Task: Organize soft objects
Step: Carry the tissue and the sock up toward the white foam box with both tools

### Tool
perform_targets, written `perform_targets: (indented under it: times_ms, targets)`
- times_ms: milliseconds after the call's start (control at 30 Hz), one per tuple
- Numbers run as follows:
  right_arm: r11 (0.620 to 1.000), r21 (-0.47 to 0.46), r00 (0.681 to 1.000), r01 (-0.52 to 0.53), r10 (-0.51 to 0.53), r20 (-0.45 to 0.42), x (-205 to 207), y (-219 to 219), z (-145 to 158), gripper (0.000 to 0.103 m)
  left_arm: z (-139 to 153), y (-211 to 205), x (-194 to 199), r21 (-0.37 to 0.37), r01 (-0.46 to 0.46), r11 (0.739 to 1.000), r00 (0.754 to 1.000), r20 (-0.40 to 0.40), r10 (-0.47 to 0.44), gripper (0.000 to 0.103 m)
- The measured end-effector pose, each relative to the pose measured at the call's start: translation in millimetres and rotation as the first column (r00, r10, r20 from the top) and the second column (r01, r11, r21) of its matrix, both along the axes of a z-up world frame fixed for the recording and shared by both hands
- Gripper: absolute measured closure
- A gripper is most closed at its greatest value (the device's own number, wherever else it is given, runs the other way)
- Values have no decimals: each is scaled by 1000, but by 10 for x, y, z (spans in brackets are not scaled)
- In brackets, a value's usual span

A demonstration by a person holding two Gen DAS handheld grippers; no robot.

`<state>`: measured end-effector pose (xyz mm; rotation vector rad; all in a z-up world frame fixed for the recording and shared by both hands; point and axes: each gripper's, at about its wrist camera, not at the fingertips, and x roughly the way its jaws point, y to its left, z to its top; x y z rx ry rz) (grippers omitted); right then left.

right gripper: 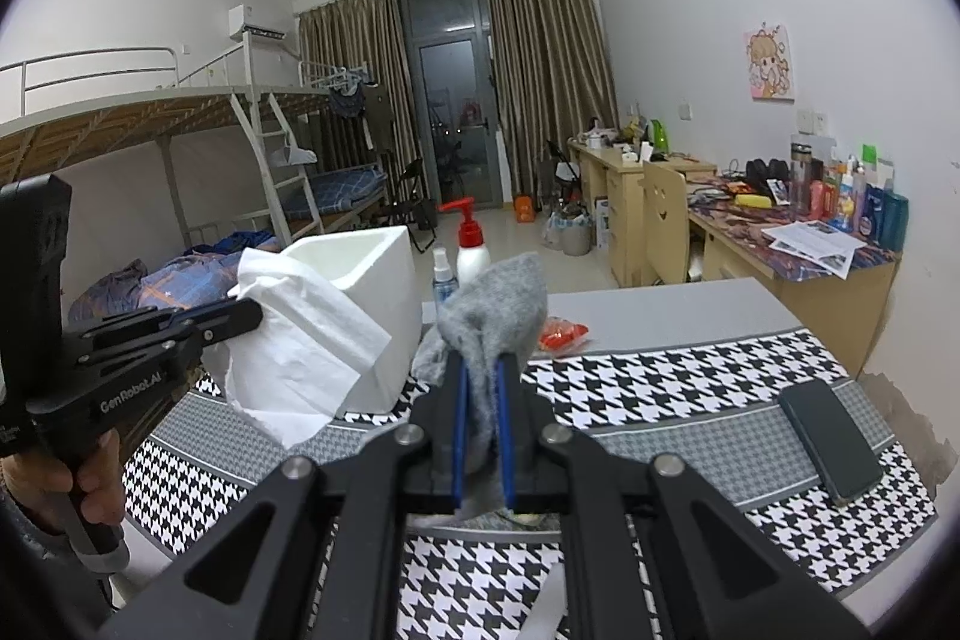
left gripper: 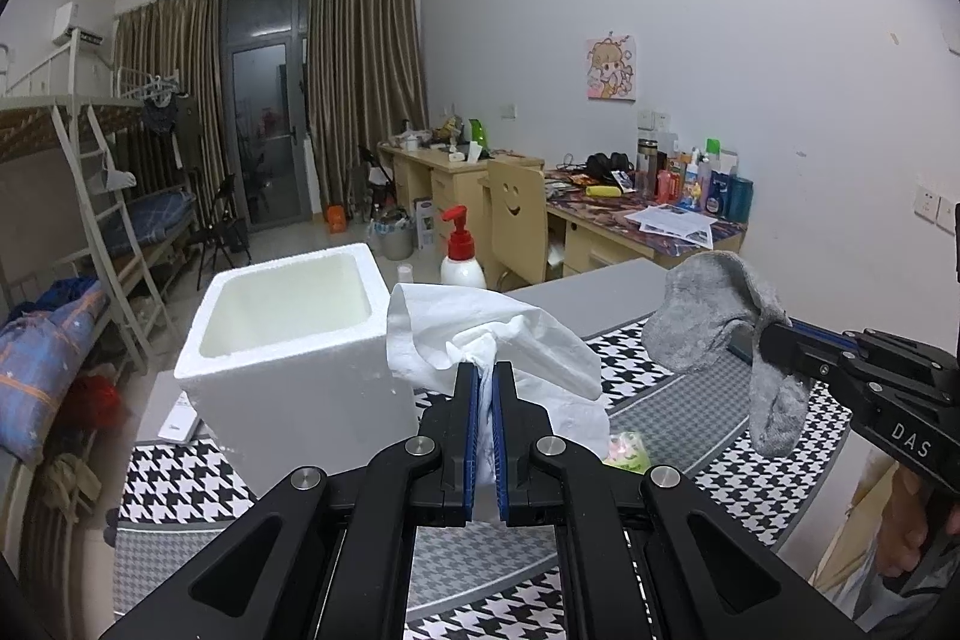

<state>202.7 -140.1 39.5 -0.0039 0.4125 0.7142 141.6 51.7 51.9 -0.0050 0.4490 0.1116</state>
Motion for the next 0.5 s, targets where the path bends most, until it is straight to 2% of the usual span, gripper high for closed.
perform_targets:
  times_ms: [500]
  targets:
    - [1000,17,1000,-1,1,-6,139,156,140,91,145,150,91,12,-23,1000,999,43,23,98]
